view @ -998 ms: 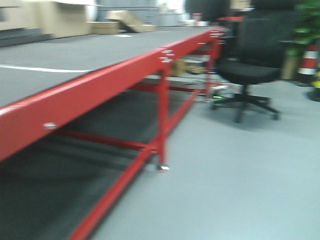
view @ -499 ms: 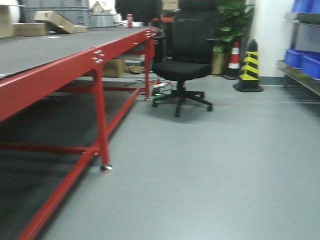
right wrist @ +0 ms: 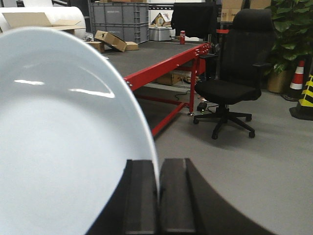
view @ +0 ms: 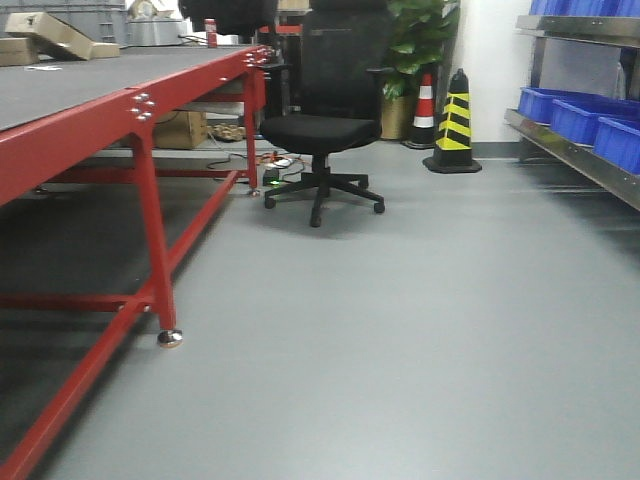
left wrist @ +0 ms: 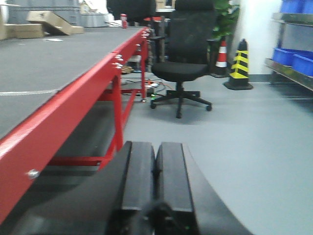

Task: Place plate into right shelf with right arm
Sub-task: 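Drive up to the steel shelf rack with blue bins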

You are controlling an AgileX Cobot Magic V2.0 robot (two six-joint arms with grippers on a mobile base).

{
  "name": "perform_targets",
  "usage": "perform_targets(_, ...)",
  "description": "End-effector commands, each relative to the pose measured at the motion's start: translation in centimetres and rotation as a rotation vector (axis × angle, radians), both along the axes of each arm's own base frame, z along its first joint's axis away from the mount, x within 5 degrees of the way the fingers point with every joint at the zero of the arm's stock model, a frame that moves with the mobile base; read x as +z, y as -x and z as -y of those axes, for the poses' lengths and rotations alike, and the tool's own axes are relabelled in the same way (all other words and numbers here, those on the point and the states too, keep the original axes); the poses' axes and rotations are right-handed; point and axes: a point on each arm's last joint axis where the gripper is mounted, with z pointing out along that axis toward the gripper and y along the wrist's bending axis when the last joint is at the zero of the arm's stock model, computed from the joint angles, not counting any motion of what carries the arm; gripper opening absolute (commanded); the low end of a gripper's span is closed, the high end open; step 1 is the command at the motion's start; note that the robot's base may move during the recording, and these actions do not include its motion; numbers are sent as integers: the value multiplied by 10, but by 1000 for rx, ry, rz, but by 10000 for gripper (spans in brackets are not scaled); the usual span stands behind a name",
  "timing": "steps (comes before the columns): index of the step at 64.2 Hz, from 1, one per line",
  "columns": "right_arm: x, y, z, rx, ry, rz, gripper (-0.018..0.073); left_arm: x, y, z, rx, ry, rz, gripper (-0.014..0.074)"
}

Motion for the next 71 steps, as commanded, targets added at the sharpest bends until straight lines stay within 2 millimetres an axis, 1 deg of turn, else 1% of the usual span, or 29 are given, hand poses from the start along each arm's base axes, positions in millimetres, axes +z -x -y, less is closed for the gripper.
perform_targets(1,17,0,0,3,-31,111,55,5,1,-1,8,14,89,-47)
perform_targets(14,16,1,0,3,-30,109,55,5,1,-2,31,13,89,-47)
perform_targets(71,16,1,0,3,-30,109,55,5,1,-2,31,13,89,-47)
